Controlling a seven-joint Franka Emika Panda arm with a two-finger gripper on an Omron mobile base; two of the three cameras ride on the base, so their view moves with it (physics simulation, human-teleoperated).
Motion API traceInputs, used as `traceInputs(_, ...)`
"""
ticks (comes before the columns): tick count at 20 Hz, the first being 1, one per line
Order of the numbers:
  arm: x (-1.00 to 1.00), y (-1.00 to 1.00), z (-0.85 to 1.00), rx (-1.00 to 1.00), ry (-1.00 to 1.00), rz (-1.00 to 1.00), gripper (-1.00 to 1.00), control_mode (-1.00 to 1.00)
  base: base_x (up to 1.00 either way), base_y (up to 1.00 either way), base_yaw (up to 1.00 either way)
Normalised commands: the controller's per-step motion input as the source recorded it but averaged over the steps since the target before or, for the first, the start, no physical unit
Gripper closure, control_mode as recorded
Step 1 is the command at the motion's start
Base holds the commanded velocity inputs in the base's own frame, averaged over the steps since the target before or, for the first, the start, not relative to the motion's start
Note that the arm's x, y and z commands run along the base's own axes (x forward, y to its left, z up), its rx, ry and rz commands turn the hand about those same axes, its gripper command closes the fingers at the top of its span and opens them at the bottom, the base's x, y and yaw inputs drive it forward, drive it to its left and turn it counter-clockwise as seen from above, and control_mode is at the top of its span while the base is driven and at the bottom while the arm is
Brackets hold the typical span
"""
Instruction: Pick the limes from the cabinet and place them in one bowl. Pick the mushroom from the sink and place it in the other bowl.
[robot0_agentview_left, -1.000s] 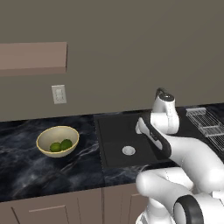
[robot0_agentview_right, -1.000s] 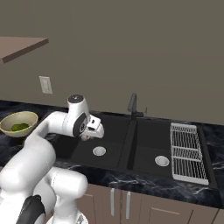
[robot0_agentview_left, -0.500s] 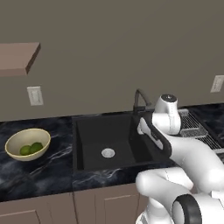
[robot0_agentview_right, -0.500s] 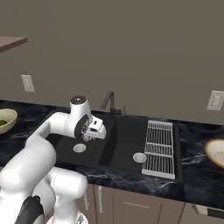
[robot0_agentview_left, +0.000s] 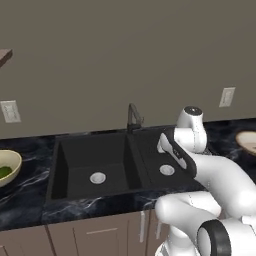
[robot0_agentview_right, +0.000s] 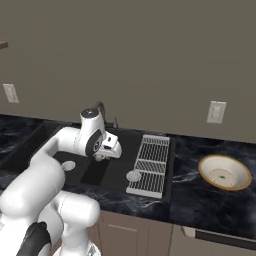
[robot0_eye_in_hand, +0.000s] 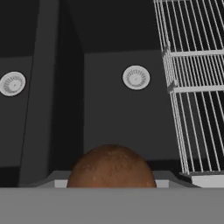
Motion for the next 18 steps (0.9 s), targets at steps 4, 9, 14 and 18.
traceInputs(4,0.0,0.0,0.0,0.0,0.0,0.0,1.0,1.0,0.16,-0.57,0.01)
traceInputs(9,0.01,-0.09,-0.01,0.01,0.0,0.0,1.0,-1.0,0.09,-0.3,0.0)
traceInputs(14,0.0,-0.01,-0.01,0.0,0.0,0.01,1.0,-1.0,0.0,0.0,0.0)
traceInputs(18,0.21,-0.14,0.0,0.0,0.01,-0.04,1.0,-1.0,0.0,0.0,0.0)
